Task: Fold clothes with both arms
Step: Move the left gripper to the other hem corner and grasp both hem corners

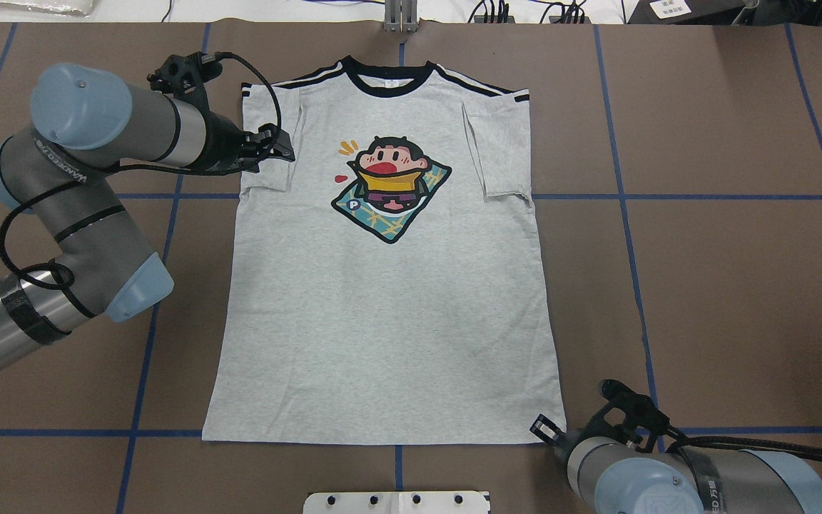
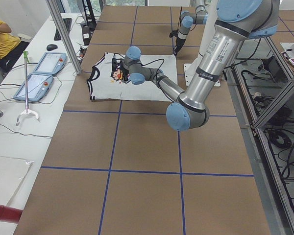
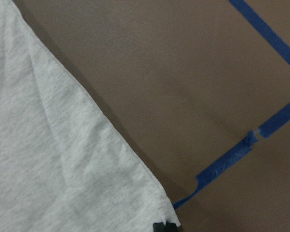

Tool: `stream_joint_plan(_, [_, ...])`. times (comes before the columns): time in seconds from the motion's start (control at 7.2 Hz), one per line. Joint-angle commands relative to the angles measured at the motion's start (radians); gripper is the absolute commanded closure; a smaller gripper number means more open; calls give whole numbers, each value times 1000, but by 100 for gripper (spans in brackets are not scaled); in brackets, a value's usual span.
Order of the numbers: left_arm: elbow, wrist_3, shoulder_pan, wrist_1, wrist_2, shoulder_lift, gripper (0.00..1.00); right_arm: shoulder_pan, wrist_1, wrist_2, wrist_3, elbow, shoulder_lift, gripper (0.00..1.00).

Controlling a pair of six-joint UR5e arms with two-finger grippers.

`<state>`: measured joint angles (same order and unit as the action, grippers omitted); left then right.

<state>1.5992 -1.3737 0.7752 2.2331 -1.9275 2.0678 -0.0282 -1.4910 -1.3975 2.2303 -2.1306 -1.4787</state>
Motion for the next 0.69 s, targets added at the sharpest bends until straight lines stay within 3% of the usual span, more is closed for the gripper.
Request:
stream_joint_plan(0.0, [142, -121, -51, -86, -13, -69, 31, -6, 0, 0, 19, -15, 1, 100])
stream_joint_plan(0.42, [445, -308, -277, -159, 138, -361, 31, -21, 0, -3, 19, -29, -3, 100])
stream_joint_plan(0.56, [471, -373, -340, -179, 169, -421, 31, -22, 0, -3, 19, -31, -2, 100])
